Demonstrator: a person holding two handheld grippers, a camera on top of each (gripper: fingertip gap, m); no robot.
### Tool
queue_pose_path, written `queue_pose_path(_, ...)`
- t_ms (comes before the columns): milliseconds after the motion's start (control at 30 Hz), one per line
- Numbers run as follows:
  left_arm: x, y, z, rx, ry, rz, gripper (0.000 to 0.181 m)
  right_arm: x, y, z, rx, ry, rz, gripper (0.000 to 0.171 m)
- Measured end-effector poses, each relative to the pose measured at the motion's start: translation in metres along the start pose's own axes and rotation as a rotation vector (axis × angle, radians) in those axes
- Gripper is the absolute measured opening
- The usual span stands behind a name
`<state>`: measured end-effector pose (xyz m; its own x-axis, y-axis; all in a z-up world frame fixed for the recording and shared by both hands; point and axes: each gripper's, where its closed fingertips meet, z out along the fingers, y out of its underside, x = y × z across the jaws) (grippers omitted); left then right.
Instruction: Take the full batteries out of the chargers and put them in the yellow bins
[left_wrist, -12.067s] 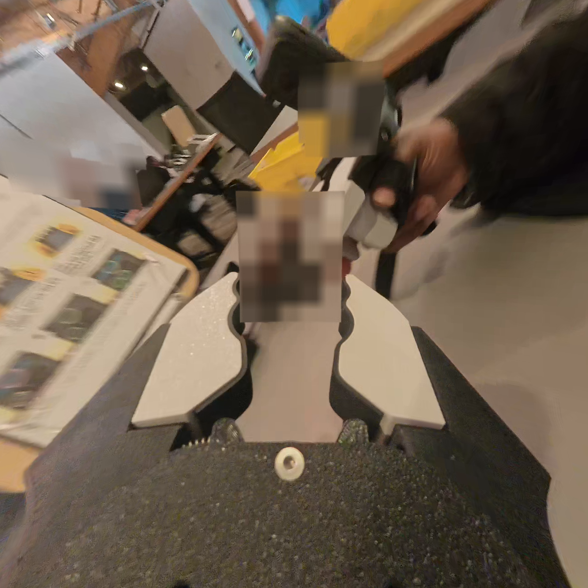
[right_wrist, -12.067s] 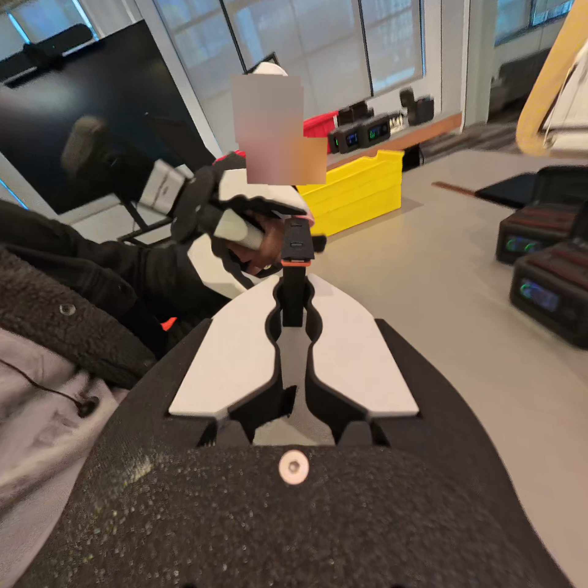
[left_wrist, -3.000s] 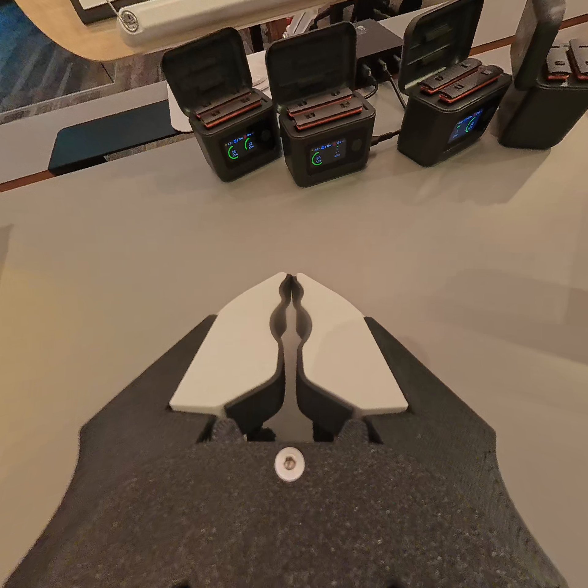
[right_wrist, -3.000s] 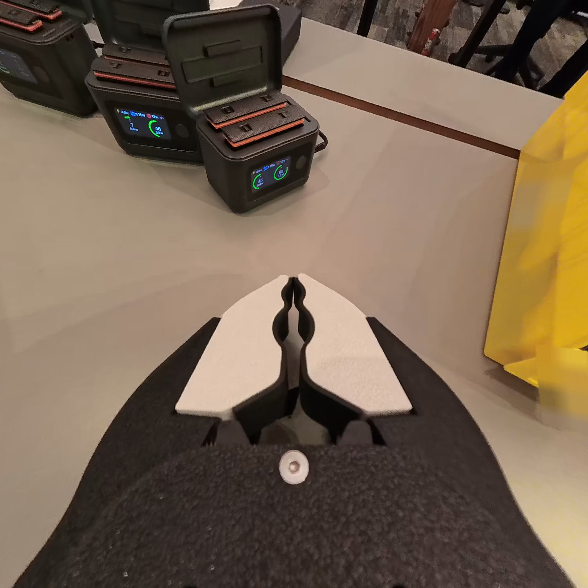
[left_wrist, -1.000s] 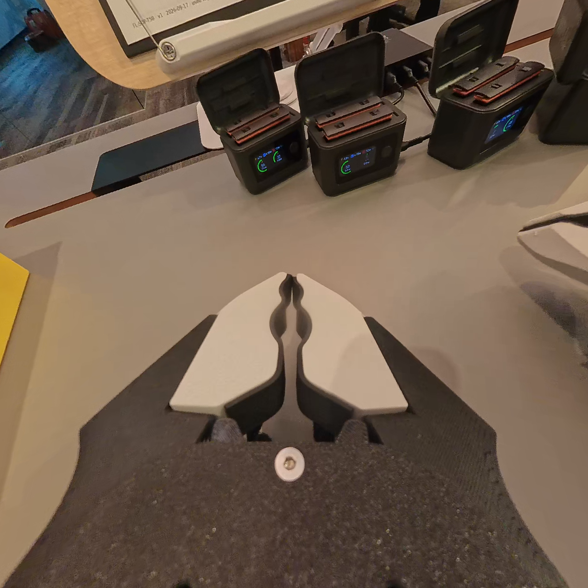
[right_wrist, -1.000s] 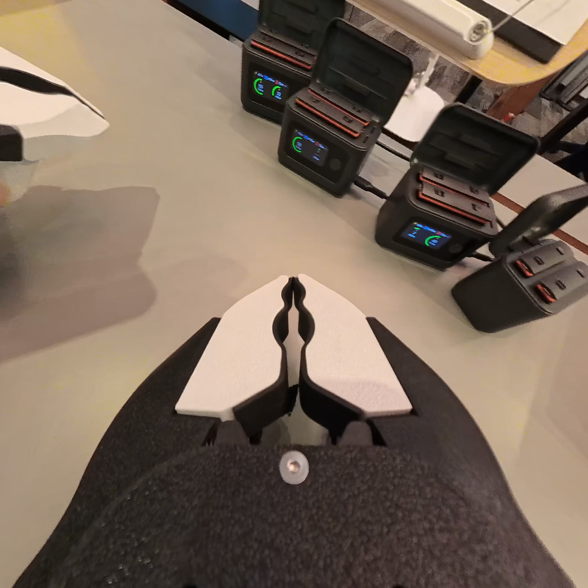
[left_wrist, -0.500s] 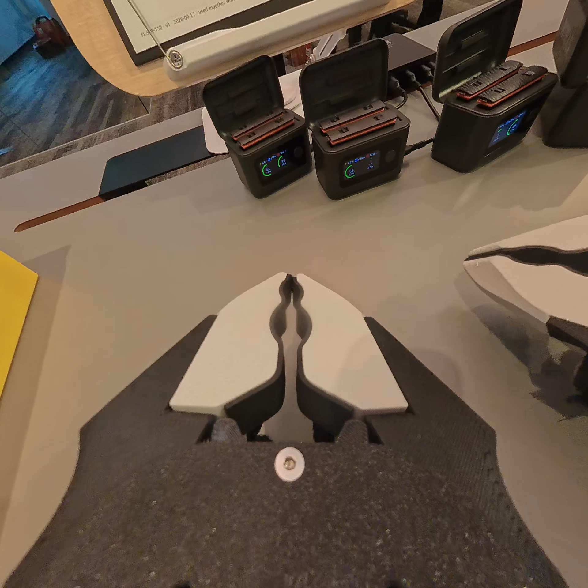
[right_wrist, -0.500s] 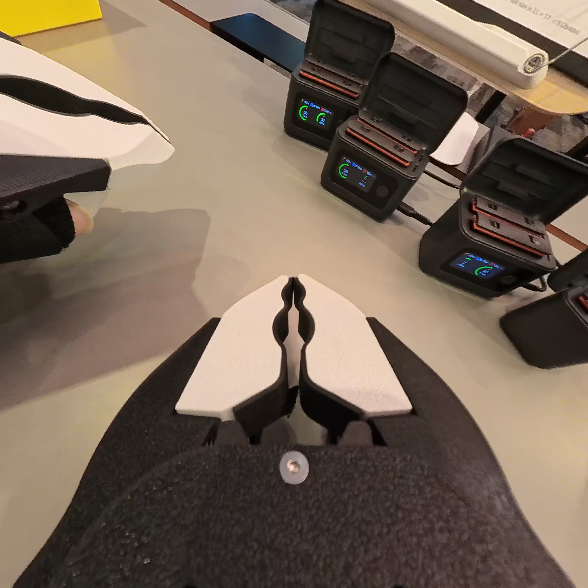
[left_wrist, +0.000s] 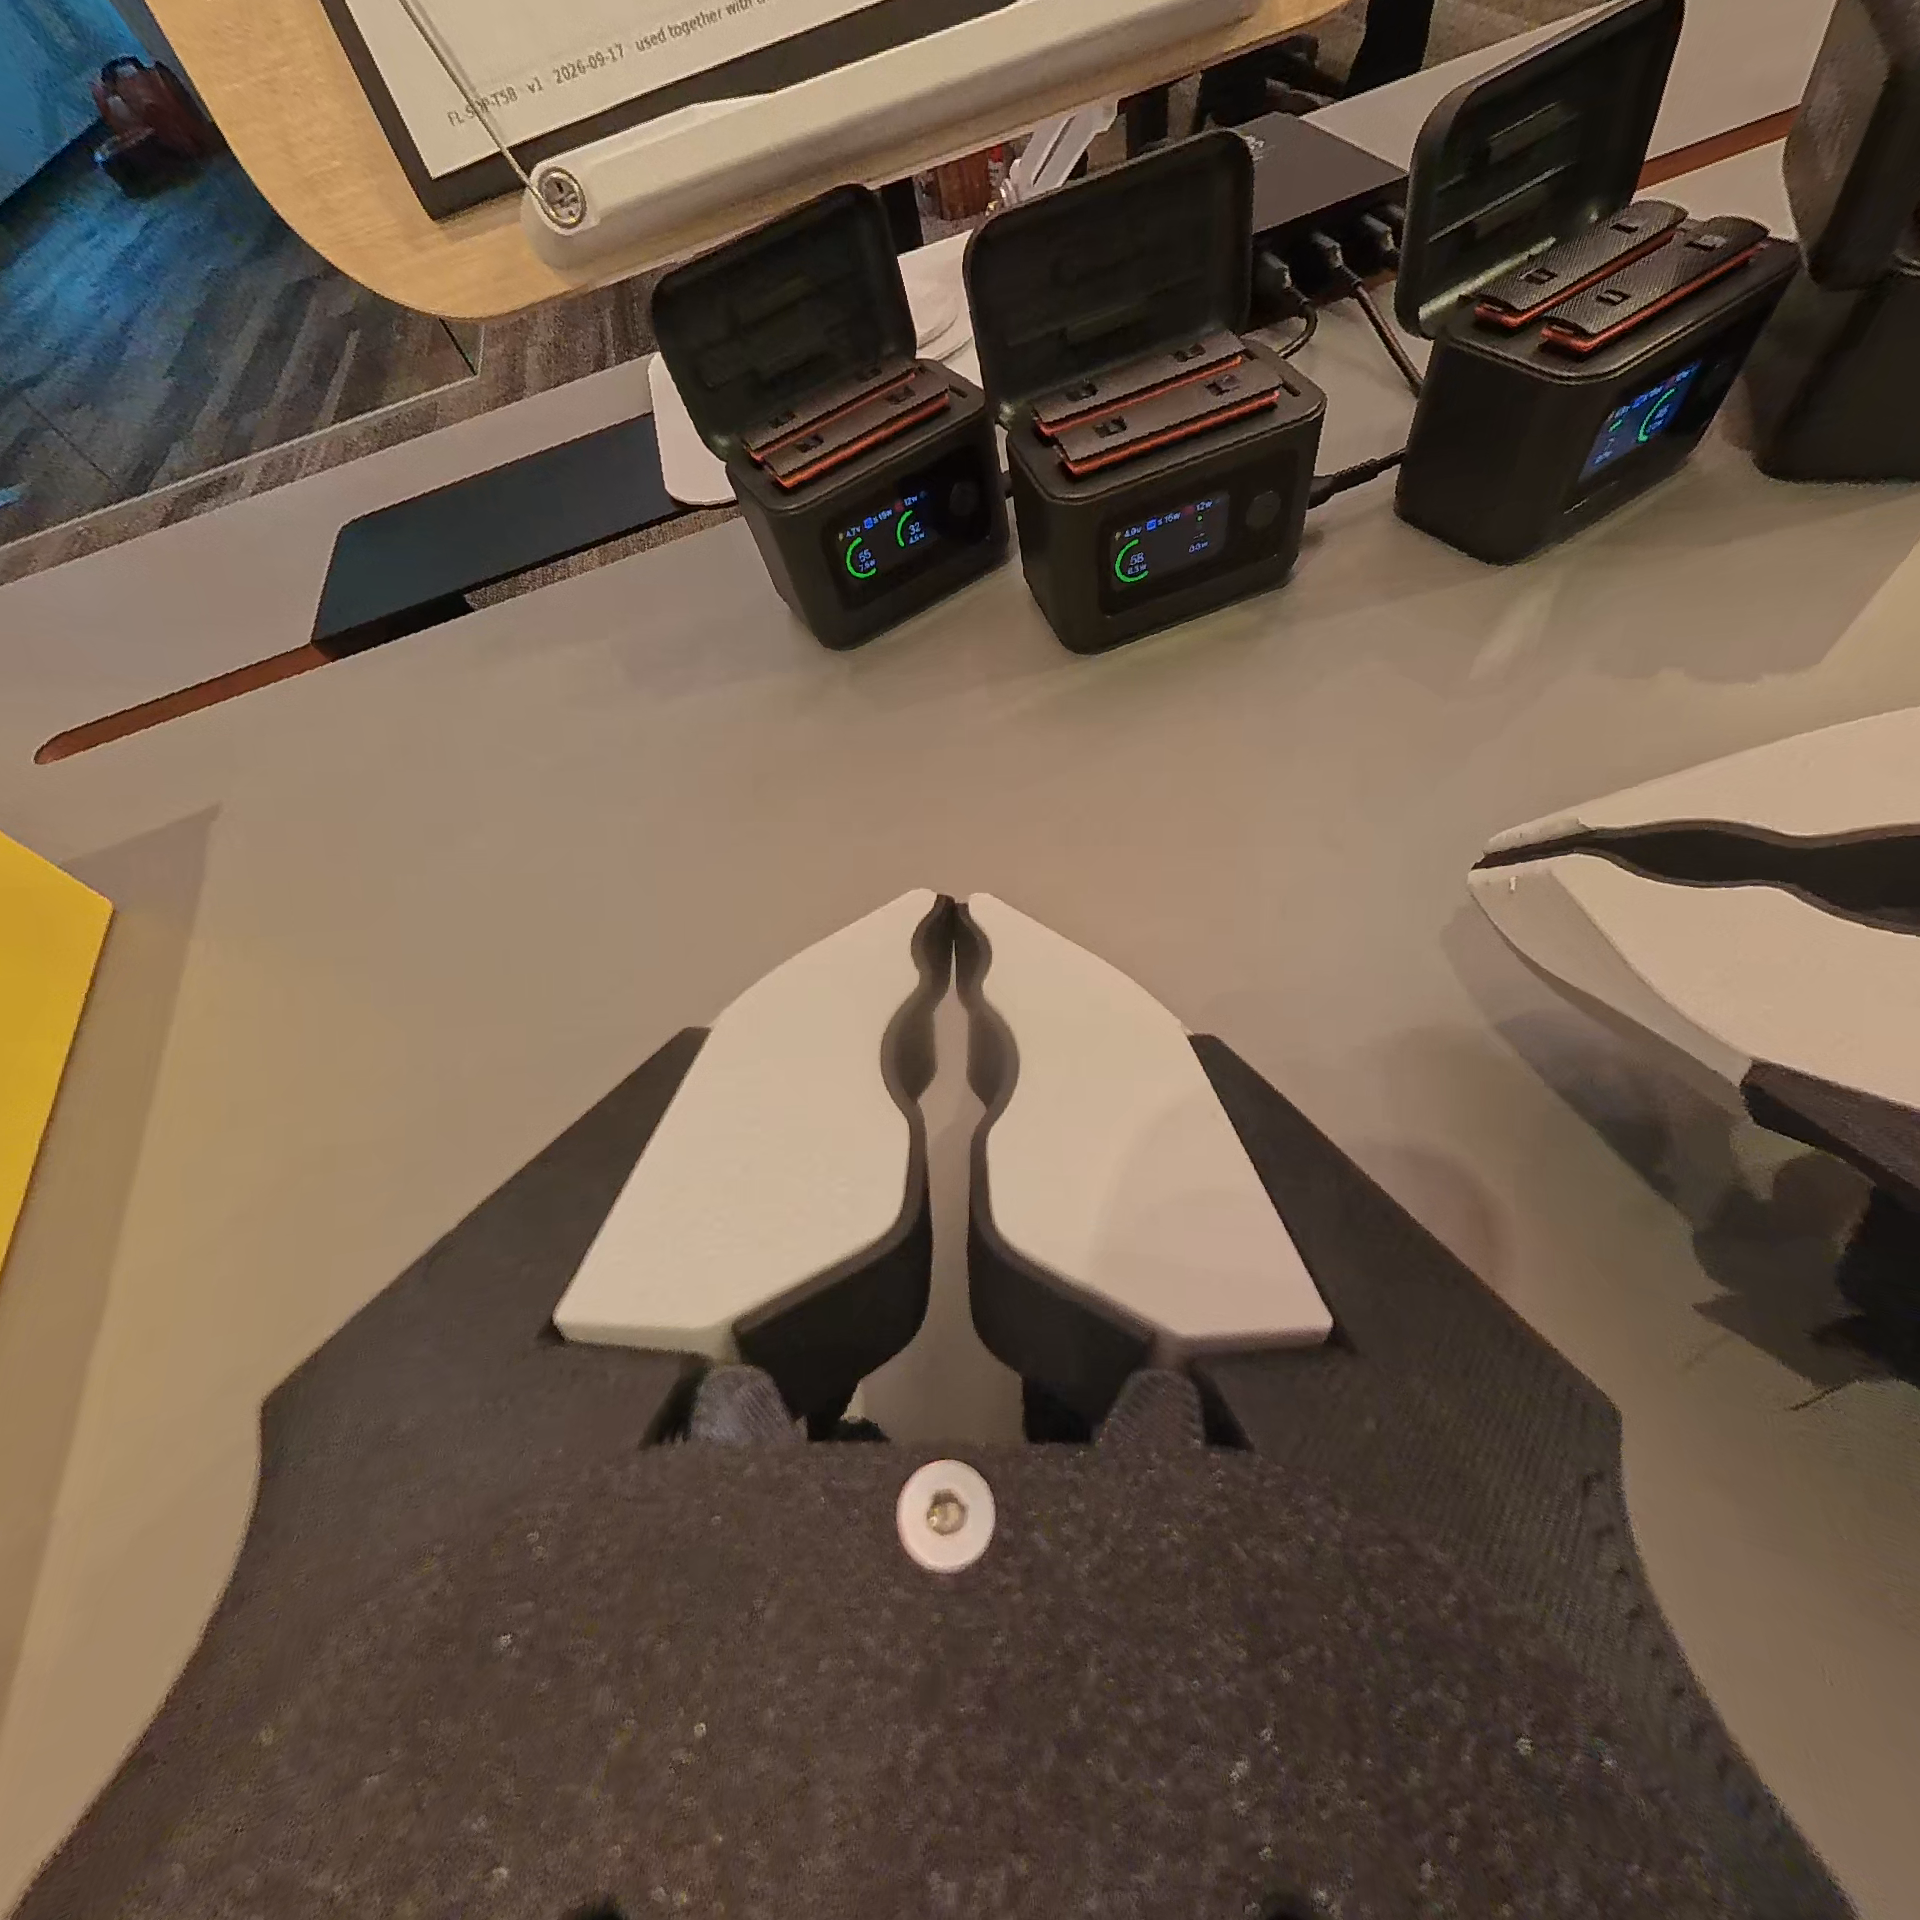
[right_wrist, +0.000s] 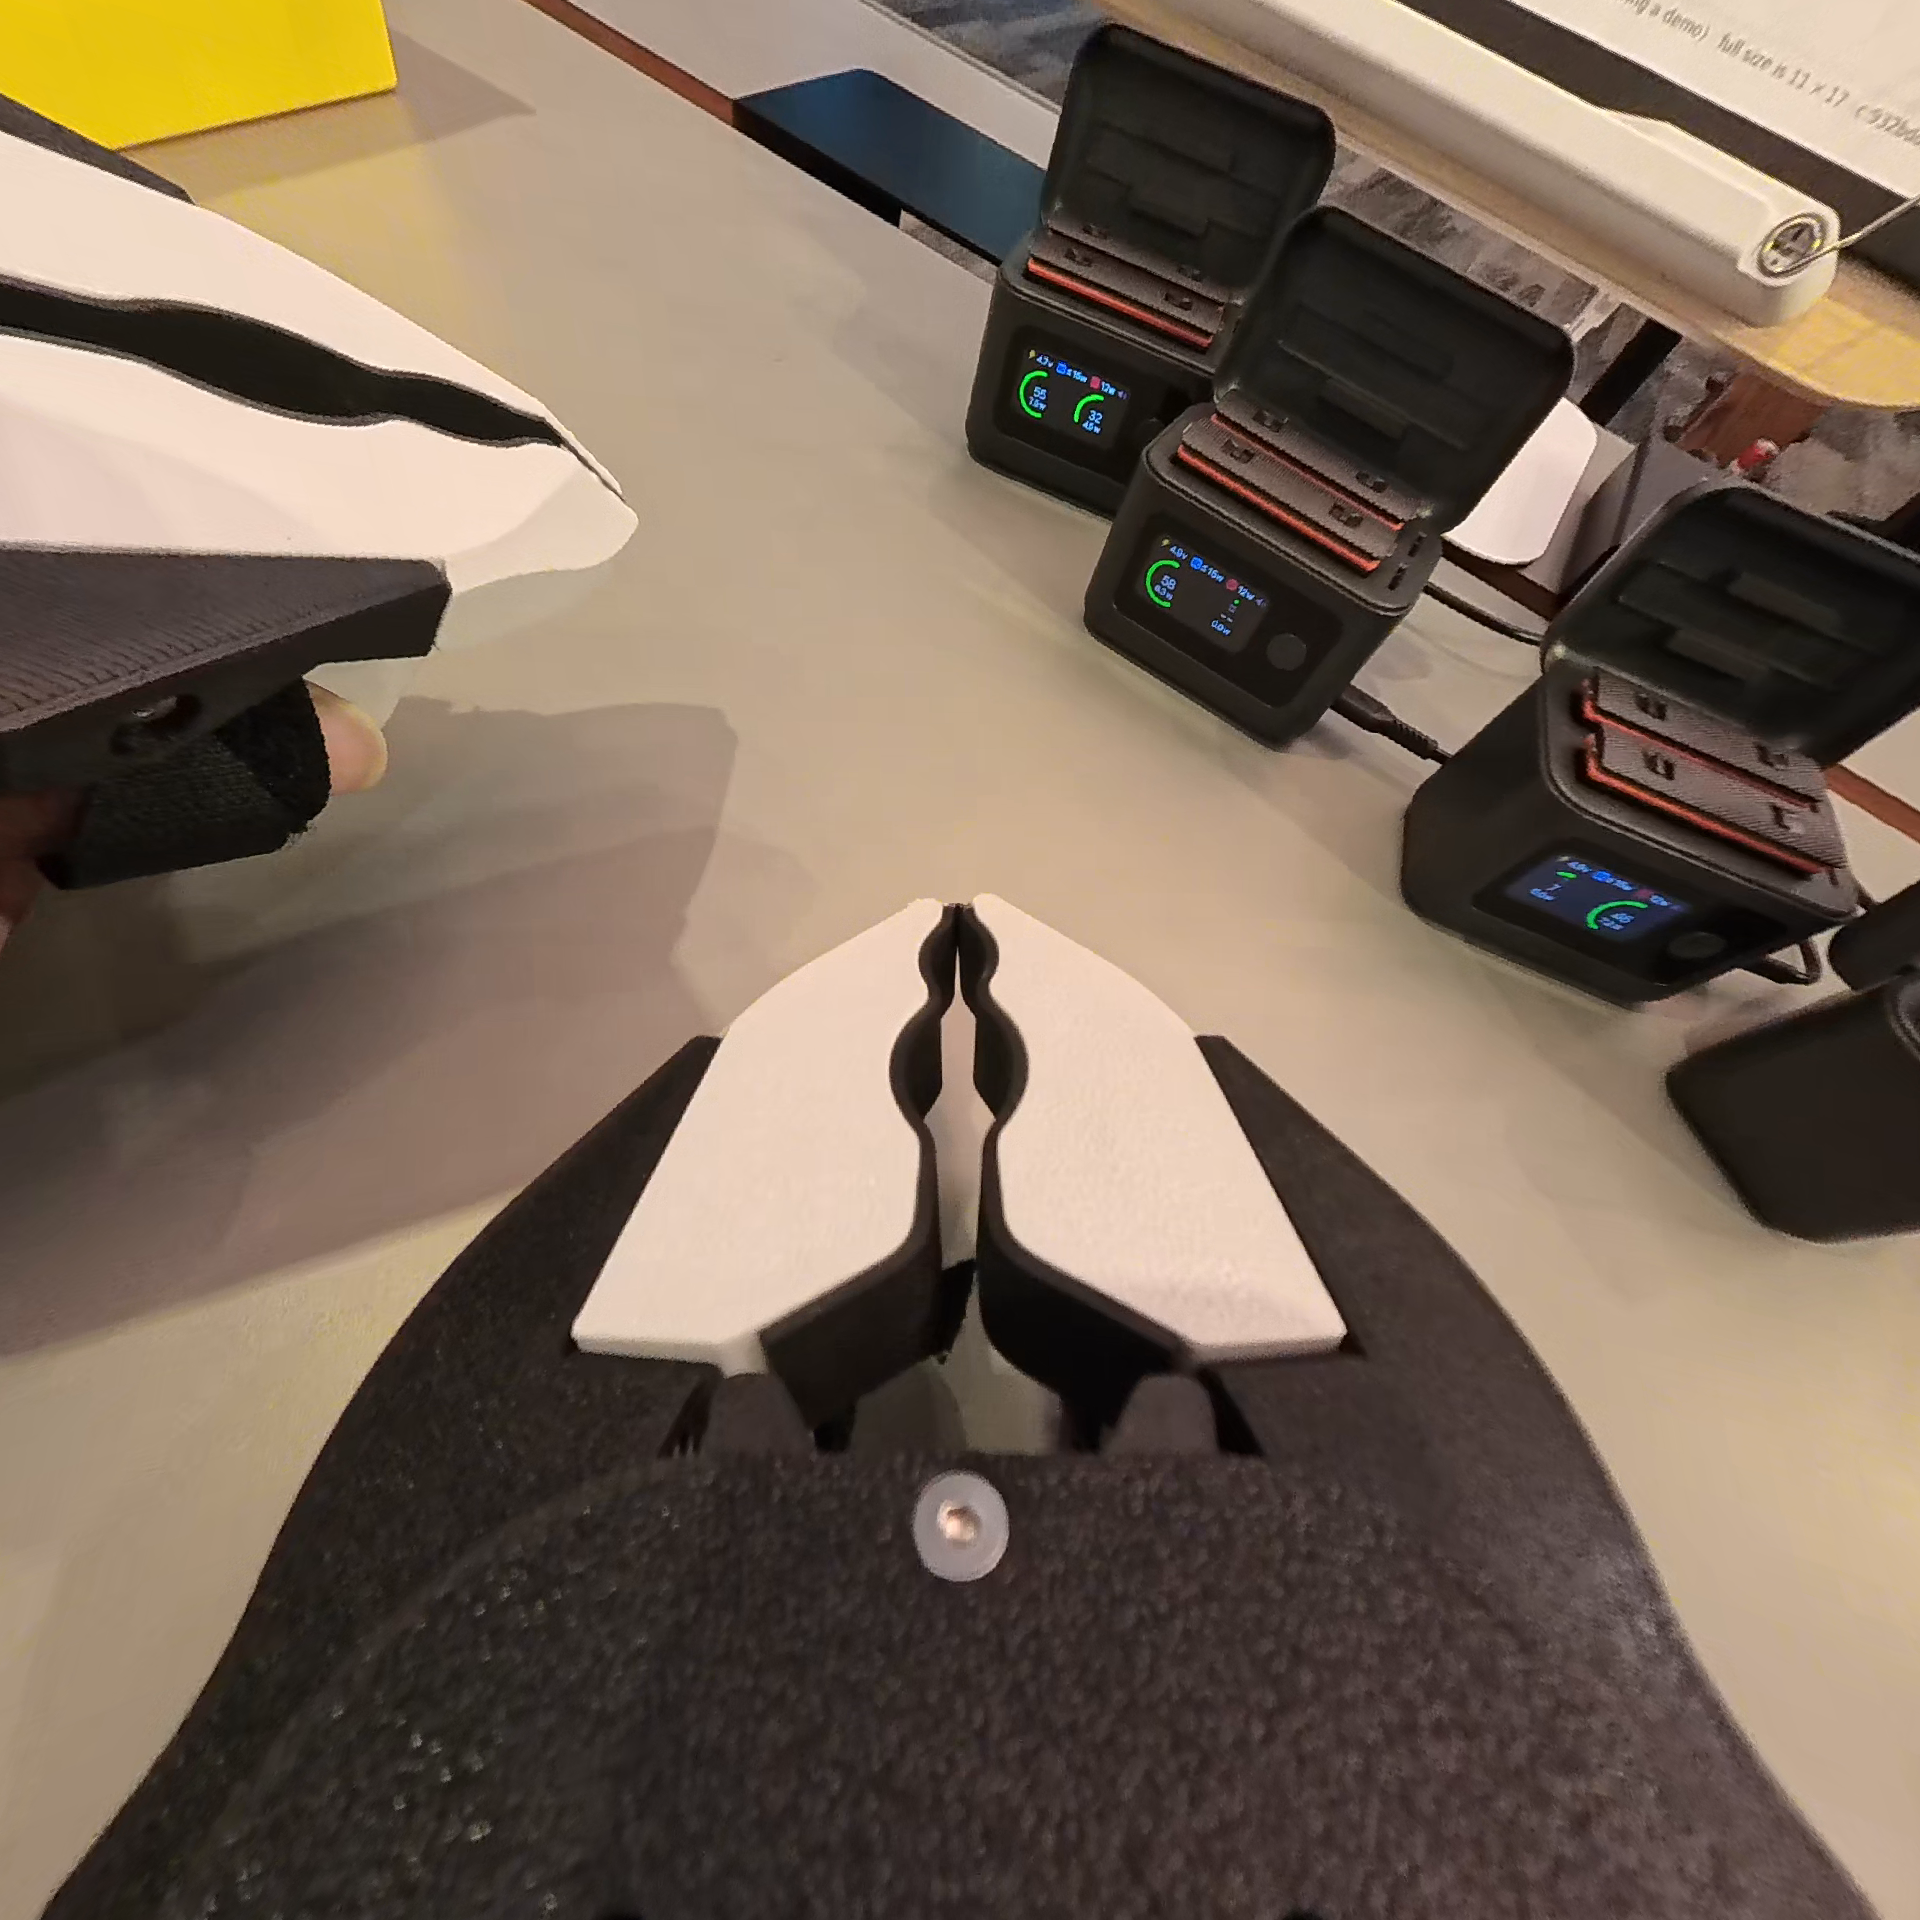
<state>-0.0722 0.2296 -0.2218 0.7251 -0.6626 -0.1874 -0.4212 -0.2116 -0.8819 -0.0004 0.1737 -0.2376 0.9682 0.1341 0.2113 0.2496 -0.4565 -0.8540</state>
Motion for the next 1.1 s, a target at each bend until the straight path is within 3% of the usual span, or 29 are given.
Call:
queue_pose_path(233,0.005,-0.001,-0.002,-0.011,0.033,-0.025,0.000,0.018,-0.002,-0.009,0.004,0.020,0.017,0.000)
queue_pose_path(600,0.004,-0.012,-0.005,0.041,0.003,-0.057,0.000,0.096,-0.004,-0.045,0.020,0.121,0.047,0.000)
queue_pose_path(867,0.011,-0.018,-0.006,0.061,0.009,-0.047,0.000,0.146,0.021,-0.070,0.009,0.188,0.096,0.000)
queue_pose_path(1100,0.022,-0.027,-0.004,0.084,0.047,-0.054,0.000,0.157,0.041,-0.079,0.066,0.218,0.148,0.000)
